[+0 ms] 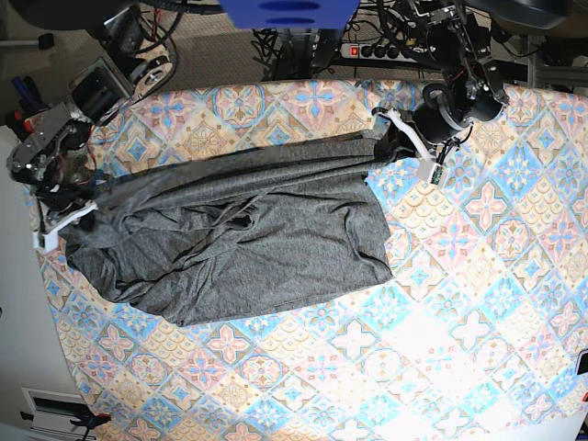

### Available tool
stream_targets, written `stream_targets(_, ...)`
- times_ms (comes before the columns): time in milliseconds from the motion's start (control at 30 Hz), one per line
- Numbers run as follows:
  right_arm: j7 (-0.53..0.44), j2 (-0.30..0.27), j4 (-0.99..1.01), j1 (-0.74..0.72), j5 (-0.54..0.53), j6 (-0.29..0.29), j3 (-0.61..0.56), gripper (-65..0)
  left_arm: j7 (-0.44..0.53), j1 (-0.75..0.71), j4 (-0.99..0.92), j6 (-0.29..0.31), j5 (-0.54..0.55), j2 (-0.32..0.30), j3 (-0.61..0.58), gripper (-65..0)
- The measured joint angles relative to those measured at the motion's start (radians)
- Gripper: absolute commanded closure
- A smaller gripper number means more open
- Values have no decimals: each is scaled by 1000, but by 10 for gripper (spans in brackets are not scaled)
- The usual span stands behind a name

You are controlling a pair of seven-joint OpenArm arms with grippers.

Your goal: Layout the t-shirt on the table in an organized manner, then fold the t-shirt properly

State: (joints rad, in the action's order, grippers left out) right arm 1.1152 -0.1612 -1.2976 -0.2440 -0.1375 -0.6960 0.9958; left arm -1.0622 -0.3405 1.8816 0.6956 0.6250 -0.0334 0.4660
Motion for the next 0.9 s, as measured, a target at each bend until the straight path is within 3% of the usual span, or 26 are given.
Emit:
stream_targets(200, -86, -5, 83, 0, 0, 1, 0, 0, 0, 0, 0, 0, -2, 0, 0, 0)
stream_targets(433, -86, -5, 103, 2, 0, 0, 0, -2, -26, 0, 0, 0, -3, -3, -1, 0)
stream_targets(500, -87, -5, 95, 4, 2, 0, -1, -117, -77, 0, 0, 0, -3, -3, -2, -32)
stream_targets(600, -85, -5, 80, 10, 1, 1, -1, -272, -107, 0, 0, 0, -4, -3, -3, -208)
stream_targets(667, -84, -3, 51, 12, 4, 0, -1, -339, -109, 0, 0, 0, -5, -4, -4, -278)
stream_targets(733, -85, -5, 8, 11, 5, 4, -1, -378, -108, 0, 0, 0, -2, -6, -16, -295)
stream_targets(900, -103, -6, -109, 34, -11, 3, 0, -377, -109, -1, 49, 0, -2, -3, -24, -275)
